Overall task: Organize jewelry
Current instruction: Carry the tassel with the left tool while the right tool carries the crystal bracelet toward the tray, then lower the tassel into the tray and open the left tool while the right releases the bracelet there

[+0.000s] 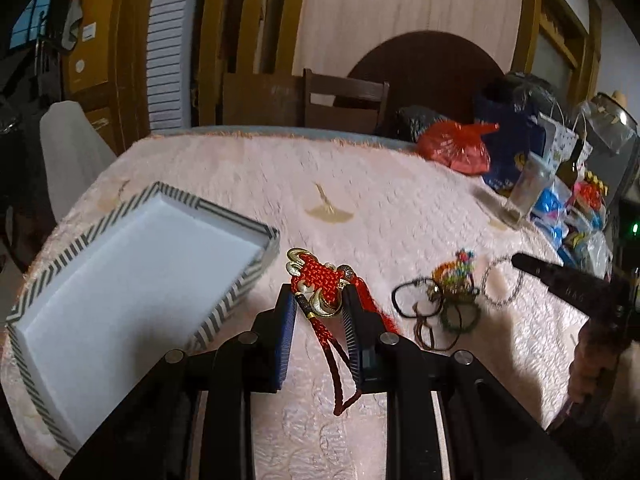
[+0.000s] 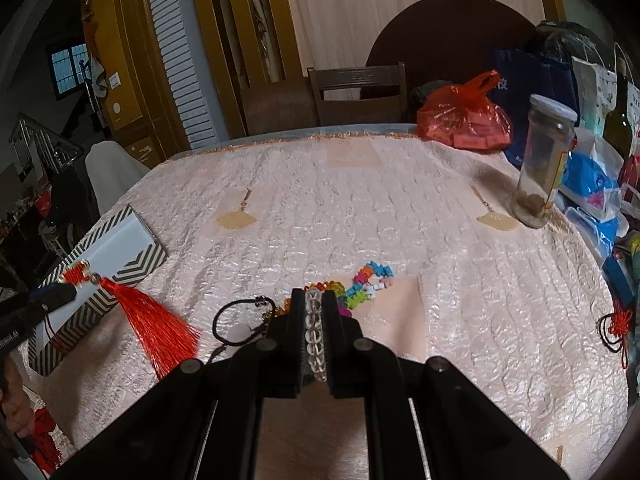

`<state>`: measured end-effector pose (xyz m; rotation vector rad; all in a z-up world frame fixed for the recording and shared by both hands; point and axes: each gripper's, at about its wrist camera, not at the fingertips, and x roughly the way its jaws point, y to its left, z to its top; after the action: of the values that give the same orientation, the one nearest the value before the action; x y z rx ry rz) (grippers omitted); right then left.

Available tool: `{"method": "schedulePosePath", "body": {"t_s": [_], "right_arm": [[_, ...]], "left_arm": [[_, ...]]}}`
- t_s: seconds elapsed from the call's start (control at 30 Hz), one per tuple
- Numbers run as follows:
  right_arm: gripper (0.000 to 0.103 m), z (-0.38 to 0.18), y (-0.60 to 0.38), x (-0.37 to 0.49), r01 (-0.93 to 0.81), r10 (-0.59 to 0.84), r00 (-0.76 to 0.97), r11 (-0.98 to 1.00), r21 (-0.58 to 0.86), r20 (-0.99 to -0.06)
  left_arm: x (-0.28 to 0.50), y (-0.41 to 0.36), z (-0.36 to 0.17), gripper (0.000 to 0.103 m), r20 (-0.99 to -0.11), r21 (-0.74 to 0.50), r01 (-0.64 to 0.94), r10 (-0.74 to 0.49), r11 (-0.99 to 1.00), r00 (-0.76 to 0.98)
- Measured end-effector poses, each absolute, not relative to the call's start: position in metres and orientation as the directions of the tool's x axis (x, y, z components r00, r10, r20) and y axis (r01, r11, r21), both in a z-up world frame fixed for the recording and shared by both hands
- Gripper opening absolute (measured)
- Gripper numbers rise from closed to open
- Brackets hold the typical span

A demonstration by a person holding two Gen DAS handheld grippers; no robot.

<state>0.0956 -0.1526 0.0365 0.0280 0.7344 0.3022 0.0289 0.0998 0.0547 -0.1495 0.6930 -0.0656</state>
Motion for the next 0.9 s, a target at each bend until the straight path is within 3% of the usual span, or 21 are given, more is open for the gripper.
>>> {"method": "schedulePosePath", "body": {"t_s": [0.53, 0.9], "right_arm": [[0.008, 0.062, -0.11, 0.09, -0.318, 0.33, 0.718, 0.939, 0.133, -0.612], [0.008, 0.073, -0.05, 0.103, -0.394, 0.396, 0.683, 0.907, 0.147, -0.614]], "left_arm": [[0.016, 0.172, 0.105, 0.027, -0.569, -0.154, -0.123, 0.014, 0.98, 0.823], [0.002, 0.237, 0.095, 0.027, -0.577, -0.123, -0.269, 0.151, 0.955, 0.802]]}}
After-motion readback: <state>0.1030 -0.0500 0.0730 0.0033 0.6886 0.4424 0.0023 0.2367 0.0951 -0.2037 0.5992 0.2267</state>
